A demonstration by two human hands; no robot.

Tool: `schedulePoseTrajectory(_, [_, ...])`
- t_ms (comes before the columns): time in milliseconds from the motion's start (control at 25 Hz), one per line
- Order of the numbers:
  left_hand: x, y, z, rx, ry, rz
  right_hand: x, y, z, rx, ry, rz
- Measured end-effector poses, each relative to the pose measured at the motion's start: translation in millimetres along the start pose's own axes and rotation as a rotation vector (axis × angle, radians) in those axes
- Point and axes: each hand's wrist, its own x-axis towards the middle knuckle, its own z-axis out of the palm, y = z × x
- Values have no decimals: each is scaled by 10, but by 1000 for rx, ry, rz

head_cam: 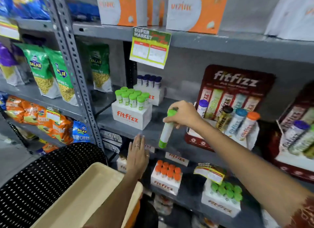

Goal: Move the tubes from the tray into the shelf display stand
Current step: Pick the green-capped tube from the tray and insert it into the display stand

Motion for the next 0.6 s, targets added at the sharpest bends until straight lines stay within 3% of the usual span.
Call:
schedulePoseTrajectory(280, [448,800,-66,6,-83,158,-262,158,-962,-70,99,-15])
schedulePoseTrajectory(600, [661,1146,342,121,-242,138,-290,290,-1504,-194,134,-25])
